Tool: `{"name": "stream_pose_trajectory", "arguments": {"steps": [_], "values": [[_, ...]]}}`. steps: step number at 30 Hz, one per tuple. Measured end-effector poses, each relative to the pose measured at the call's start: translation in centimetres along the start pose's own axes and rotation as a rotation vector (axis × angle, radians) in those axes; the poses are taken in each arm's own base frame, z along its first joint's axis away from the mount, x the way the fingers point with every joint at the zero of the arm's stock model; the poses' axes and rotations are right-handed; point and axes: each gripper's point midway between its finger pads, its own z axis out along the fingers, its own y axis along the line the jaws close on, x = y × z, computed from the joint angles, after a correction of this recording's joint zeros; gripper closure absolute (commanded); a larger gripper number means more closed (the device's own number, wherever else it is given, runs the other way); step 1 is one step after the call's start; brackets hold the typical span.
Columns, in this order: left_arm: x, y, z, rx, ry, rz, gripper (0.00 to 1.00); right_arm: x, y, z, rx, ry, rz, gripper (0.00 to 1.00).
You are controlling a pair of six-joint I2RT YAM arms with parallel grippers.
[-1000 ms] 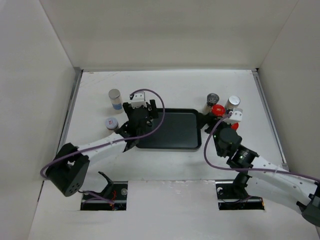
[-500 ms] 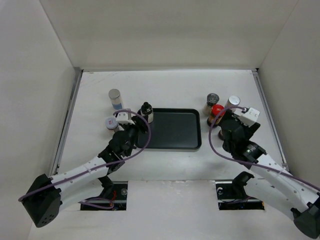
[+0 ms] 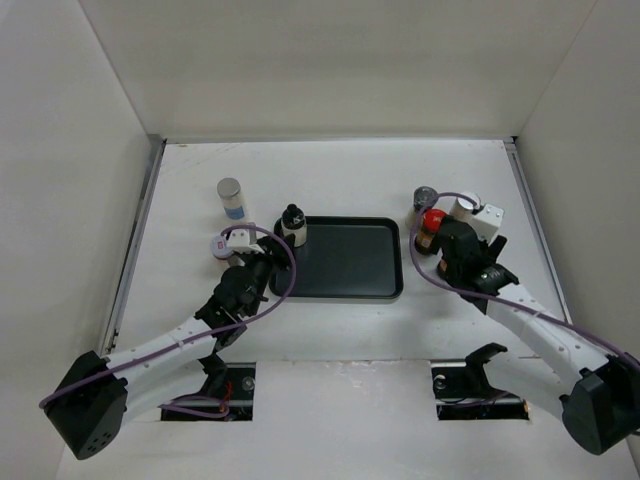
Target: Organize the condiment bottles
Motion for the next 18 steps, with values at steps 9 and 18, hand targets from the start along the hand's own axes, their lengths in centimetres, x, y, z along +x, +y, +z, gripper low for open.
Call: {"name": "stream_pose_trajectory", "arguments": {"steps": [9,18], "values": [[-0.3,0.2,0.0,-0.001,-0.013,-0.015,0.5,0.7,0.2,1.5,-0.001,0.025,0.035,0.07],[-0.8,0.9,0.1,-0.019,-0.036,-0.036,0.49,2.6,0.0,2.6,0.024,0.065,0.027,0.39]]}}
